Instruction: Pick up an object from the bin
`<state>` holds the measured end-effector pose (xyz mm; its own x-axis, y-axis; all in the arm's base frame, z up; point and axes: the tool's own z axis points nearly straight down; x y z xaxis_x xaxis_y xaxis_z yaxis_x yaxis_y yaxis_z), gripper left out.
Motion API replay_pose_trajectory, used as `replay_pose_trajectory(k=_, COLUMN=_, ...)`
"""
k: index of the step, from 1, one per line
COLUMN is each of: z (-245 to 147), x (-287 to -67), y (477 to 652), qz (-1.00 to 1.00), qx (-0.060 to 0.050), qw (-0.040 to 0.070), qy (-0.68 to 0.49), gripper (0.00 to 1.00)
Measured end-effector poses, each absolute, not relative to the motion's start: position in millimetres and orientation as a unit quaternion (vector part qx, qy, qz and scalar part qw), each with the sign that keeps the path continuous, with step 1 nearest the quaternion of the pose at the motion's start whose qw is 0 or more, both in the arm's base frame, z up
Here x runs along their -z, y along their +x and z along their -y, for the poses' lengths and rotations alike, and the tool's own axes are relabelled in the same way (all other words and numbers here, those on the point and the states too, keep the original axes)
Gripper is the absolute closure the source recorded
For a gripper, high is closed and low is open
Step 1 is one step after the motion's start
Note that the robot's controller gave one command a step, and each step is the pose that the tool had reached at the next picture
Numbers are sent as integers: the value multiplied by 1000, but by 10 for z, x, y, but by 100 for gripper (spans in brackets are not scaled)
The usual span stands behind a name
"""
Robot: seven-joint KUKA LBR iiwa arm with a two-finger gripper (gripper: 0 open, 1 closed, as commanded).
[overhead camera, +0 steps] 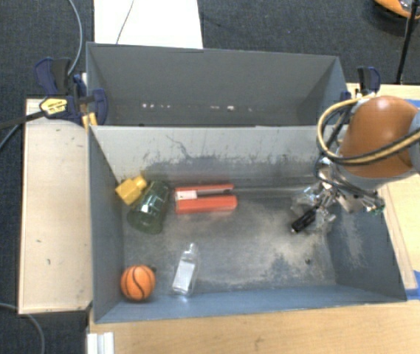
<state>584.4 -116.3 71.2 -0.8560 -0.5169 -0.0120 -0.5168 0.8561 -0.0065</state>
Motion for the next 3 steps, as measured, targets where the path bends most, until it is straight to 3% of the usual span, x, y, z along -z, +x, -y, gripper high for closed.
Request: replay_pose_trajectory(k=3, z=1157, x=-933, y=5838, qz=-964, qx=1, qw=7, qy=-267, gripper=100)
